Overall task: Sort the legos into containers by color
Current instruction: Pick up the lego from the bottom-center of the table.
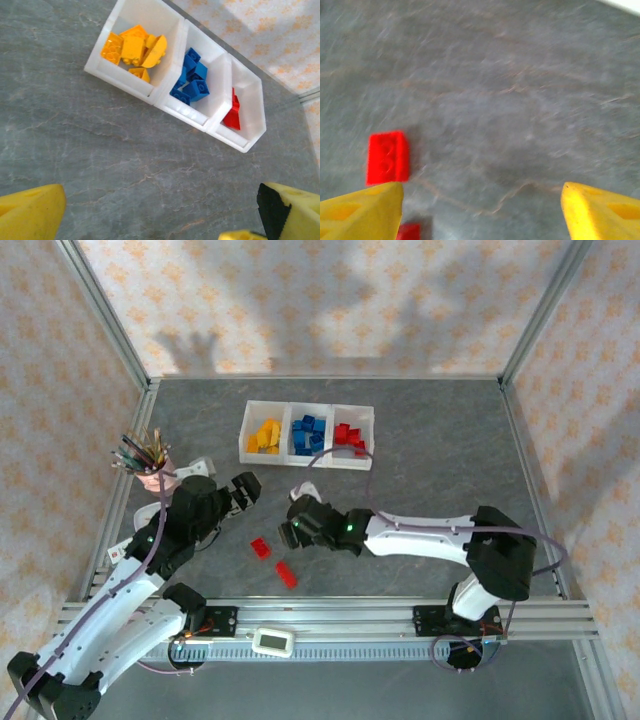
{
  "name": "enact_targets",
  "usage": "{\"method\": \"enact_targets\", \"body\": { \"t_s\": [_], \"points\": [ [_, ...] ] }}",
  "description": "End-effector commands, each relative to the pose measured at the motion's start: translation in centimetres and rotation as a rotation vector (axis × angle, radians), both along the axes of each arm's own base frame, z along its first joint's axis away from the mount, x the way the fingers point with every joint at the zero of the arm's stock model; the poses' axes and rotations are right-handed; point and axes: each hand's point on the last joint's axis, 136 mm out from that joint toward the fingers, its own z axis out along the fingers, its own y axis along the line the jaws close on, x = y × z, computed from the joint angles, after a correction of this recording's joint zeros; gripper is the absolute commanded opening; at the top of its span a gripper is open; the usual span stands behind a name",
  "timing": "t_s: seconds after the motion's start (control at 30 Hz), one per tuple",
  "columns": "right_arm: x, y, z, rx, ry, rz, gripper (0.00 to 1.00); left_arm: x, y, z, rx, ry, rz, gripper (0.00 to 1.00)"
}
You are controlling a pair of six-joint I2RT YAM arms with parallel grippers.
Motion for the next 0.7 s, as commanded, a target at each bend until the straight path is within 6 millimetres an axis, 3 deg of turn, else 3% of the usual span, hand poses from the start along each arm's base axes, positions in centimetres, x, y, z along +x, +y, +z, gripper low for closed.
{"method": "enact_targets", "body": {
  "t_s": [0.0, 0.27, 0.67],
  "points": [
    [-2.3, 0.5, -1.7, -0.048, 0.001, 0.042, 0.83, -1.2, 1.4, -1.7, 0.027, 0.058, 0.06, 0.99],
    [-6.3, 2.3, -4.9, -0.111, 0.034, 0.126, 0.83, -1.9, 2.5, -1.7, 0.023, 0.054, 0.108, 0.99],
    [-7.0, 2.2, -8.4, -0.187, 0.063, 0.135, 0.6, -1.7, 2.3, -2.1, 0.014, 0.051, 0.107, 0.99]
  ]
}}
